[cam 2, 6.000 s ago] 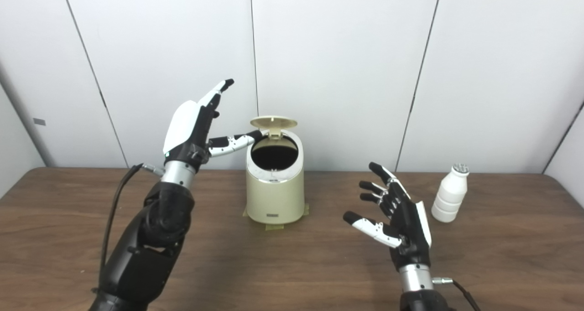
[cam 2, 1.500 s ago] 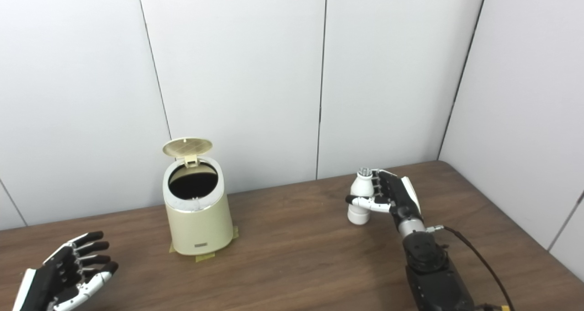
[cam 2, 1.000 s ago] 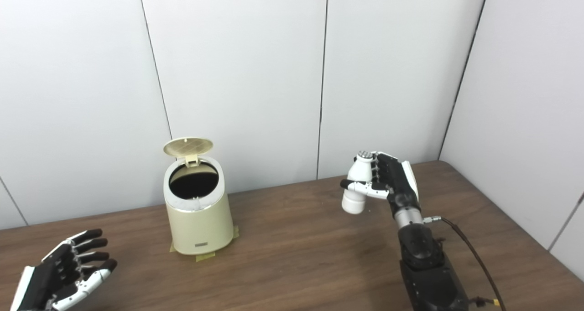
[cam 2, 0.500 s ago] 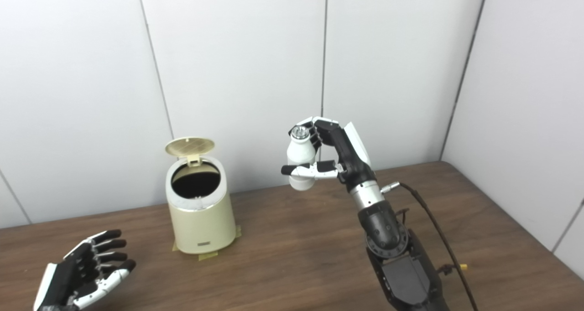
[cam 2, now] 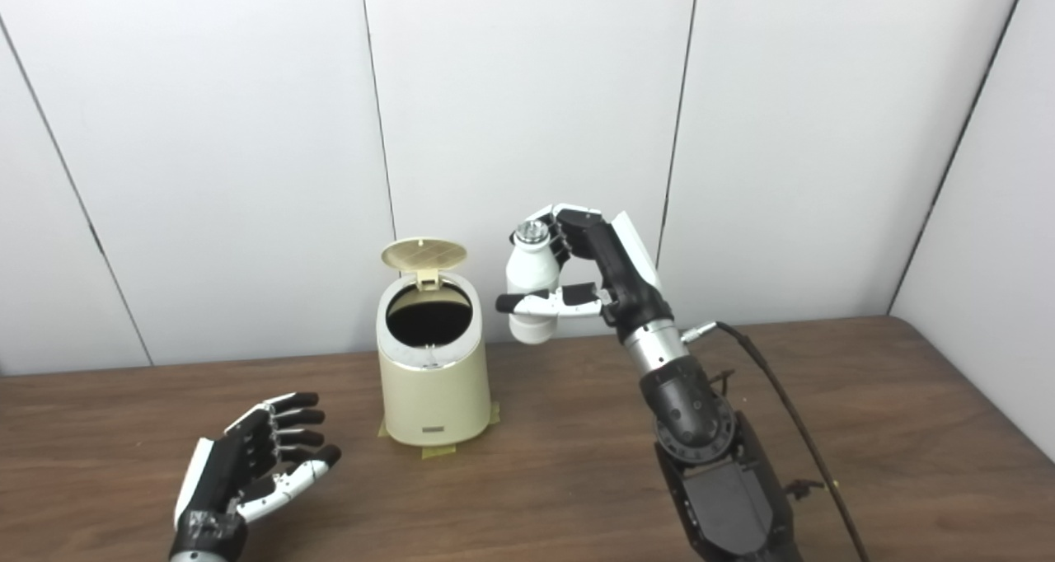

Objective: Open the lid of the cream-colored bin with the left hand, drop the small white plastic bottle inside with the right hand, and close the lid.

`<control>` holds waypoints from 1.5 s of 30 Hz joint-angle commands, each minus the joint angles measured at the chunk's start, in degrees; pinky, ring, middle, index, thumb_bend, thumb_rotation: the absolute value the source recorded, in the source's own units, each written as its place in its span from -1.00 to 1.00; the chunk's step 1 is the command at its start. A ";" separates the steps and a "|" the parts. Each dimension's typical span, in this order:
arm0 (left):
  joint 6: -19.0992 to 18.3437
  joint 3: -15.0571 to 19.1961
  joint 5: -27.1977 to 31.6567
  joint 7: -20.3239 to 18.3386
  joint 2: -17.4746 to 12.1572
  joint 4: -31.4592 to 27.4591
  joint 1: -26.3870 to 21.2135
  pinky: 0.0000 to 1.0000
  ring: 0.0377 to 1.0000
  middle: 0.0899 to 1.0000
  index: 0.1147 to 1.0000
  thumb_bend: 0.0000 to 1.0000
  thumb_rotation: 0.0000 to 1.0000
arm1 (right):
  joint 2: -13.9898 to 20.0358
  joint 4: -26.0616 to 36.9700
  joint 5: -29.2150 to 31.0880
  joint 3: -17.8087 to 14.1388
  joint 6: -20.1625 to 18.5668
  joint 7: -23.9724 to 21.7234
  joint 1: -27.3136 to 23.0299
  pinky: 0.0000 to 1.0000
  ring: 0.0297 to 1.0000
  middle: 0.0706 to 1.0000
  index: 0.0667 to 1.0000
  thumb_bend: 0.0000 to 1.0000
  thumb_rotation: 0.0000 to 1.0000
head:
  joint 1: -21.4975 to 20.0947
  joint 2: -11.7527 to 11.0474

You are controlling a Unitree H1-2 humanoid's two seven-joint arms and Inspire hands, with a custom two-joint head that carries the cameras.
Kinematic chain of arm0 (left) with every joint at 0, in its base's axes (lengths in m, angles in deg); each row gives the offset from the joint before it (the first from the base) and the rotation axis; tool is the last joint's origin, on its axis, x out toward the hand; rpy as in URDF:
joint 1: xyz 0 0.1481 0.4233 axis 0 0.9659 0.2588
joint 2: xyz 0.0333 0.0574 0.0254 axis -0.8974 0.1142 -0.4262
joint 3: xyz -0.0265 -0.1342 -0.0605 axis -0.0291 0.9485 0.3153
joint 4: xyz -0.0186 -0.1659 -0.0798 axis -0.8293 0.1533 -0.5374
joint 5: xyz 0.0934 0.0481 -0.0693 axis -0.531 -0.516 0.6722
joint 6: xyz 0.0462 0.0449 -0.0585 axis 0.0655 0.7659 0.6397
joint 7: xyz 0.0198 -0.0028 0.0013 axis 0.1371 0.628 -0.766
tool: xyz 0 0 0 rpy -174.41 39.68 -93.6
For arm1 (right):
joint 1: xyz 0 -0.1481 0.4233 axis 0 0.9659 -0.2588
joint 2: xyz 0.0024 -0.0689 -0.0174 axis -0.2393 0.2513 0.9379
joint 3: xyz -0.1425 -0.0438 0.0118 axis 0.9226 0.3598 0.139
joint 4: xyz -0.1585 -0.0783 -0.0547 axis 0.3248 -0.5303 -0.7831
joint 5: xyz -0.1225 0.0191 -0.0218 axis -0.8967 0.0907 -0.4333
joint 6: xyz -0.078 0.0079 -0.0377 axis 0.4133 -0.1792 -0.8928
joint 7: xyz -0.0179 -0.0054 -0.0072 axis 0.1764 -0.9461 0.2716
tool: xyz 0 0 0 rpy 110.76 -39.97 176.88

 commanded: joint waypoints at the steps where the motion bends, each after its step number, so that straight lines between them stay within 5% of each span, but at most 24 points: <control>1: 3.19 -0.29 -1.04 1.07 0.17 -0.36 -2.56 0.16 0.24 0.29 0.37 0.35 -0.84 | -0.86 1.44 0.74 0.40 -0.06 -0.54 -4.90 -0.41 -0.28 -0.12 -0.01 0.03 -1.00 | 0.13 0.04; 12: 3.46 -0.47 -0.69 1.09 1.64 -0.12 -3.03 0.13 0.25 0.32 0.37 0.36 -0.88 | -5.37 -4.06 -1.67 2.87 1.31 0.01 -8.48 -0.39 -0.26 -0.15 -0.01 0.03 -1.00 | 2.47 0.35; 26: 1.87 -0.46 -0.58 0.90 2.67 -1.44 -2.88 0.16 0.24 0.30 0.34 0.37 -0.93 | -6.89 -11.55 -2.27 4.27 4.10 -0.19 -12.18 -0.41 -0.26 -0.15 0.01 0.03 -1.00 | 3.99 1.01; 45: 0.40 -1.52 -2.08 1.45 3.81 -3.10 -2.15 0.13 0.23 0.30 0.35 0.34 -0.91 | -4.80 -29.46 -9.58 8.26 19.90 10.68 -18.97 -0.42 -0.32 -0.13 0.05 0.01 -1.00 | 5.75 1.62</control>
